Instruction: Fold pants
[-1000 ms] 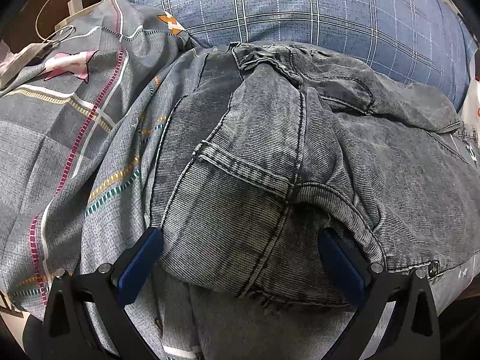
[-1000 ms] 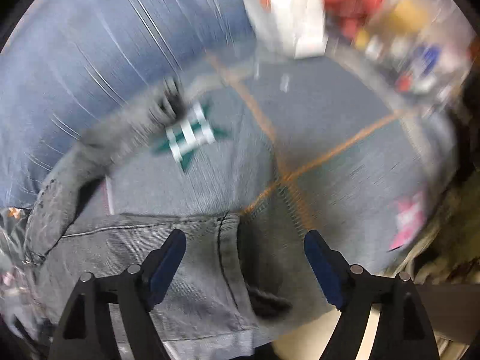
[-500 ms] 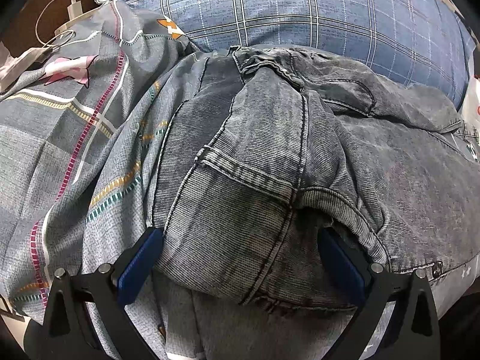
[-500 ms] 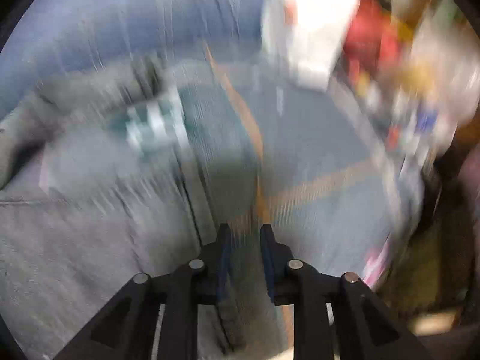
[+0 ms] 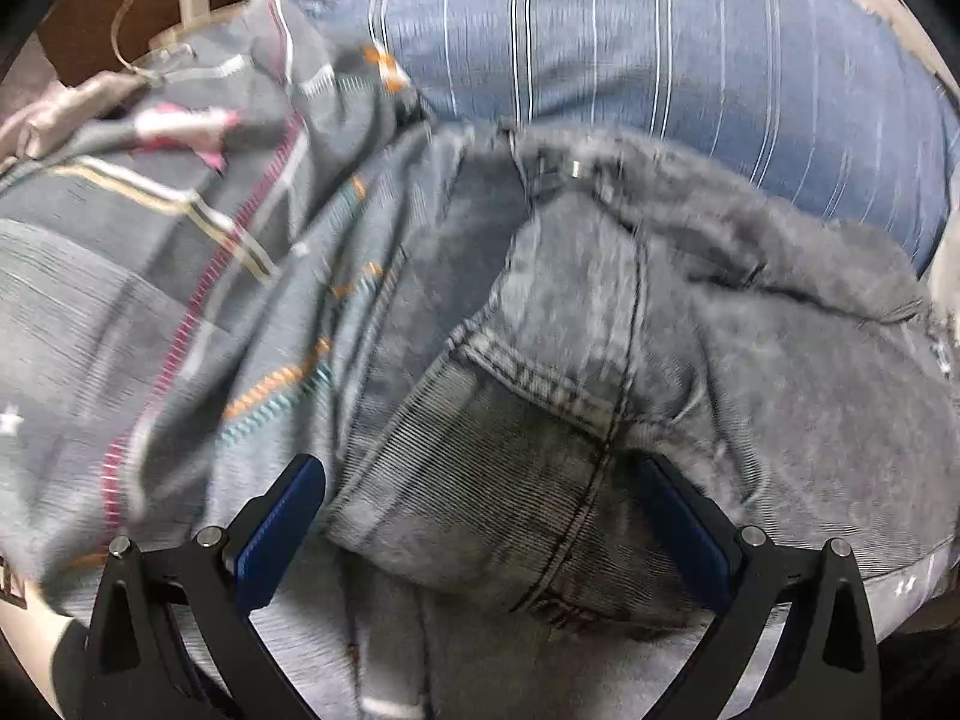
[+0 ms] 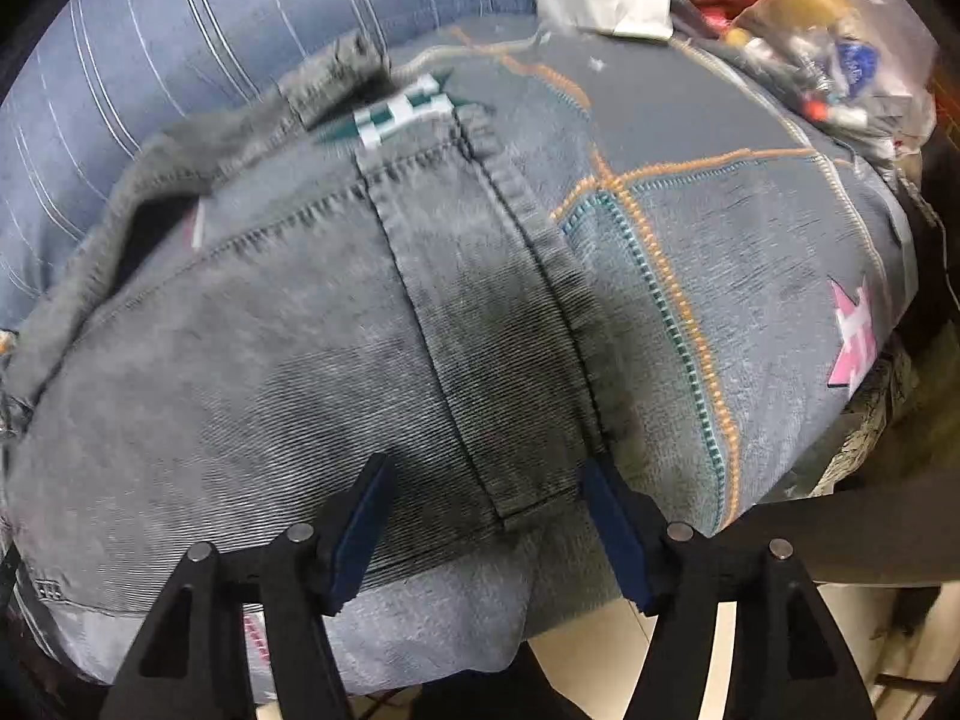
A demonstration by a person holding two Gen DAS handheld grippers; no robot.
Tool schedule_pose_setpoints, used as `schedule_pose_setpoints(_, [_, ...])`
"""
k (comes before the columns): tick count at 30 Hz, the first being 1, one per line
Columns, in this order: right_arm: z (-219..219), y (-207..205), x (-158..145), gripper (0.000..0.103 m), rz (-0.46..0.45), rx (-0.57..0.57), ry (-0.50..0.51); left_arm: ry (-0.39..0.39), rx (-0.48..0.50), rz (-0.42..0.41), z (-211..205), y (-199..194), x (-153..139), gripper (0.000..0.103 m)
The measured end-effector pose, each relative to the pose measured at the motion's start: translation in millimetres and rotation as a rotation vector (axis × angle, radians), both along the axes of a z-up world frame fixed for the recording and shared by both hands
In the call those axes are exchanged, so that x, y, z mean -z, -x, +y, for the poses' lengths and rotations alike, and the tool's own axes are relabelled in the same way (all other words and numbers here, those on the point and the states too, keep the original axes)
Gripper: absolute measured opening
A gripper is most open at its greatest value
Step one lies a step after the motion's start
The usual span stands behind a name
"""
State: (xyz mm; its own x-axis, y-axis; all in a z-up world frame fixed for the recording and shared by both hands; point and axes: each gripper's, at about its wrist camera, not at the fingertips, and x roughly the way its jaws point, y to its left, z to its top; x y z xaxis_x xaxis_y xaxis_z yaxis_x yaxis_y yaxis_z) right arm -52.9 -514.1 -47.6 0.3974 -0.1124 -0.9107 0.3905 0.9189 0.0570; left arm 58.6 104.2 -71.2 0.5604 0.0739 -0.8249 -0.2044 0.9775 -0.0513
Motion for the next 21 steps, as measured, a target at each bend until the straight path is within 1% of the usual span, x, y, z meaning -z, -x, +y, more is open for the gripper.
schedule_pose_setpoints(2, [8,7,-29,0.069,-0.085,0.011,0.013,-0.009,-0.011,-0.033,0,7,-13,0.103])
schedule_pose_setpoints(4, [28,15,-59,0.071,-0.205,-0.014,-0.012,0.004,0.000,-0.055,-1,12,-23,0.103])
schedule_pose_setpoints(5, [37,18,-66,0.074,-0.240,-0.025,-0.024,-0.010,0.006,-0.064,-3,15,-28,0.103])
schedule_pose_setpoints(6, [53,22,-73,0.077,-0.295,-0.058,-0.052,-0.023,0.009,-0.066,-4,17,-31,0.103])
schedule_pose_setpoints(8, [76,20,-73,0.077,-0.333,-0.119,-0.080,-0.036,0.014,-0.076,-4,21,-37,0.103])
schedule_pose_setpoints(10, [110,18,-69,0.077,-0.340,-0.218,-0.101,-0.025,0.008,-0.076,-3,23,-39,0.103])
schedule_pose_setpoints(11, [119,16,-66,0.077,-0.334,-0.249,-0.105,-0.017,0.007,-0.070,-2,23,-38,0.103])
schedule_pose_setpoints(13, [149,8,-55,0.077,-0.304,-0.335,-0.118,-0.005,0.006,-0.058,1,20,-38,0.103])
schedule_pose_setpoints(15, [161,0,-44,0.077,-0.269,-0.384,-0.134,0.004,0.017,-0.058,2,12,-42,0.103])
schedule_pose_setpoints(17, [161,-8,-31,0.077,-0.238,-0.401,-0.157,0.015,0.023,-0.062,4,3,-47,0.103])
schedule_pose_setpoints(18, [159,-13,-32,0.077,-0.226,-0.402,-0.170,0.030,0.027,-0.061,6,-3,-49,0.103])
schedule_pose_setpoints(20, [144,-30,-34,0.077,-0.218,-0.388,-0.184,0.068,0.030,-0.054,12,-20,-53,0.103])
schedule_pose_setpoints(21, [134,-38,-42,0.077,-0.216,-0.377,-0.175,0.092,0.033,-0.046,15,-30,-54,0.103])
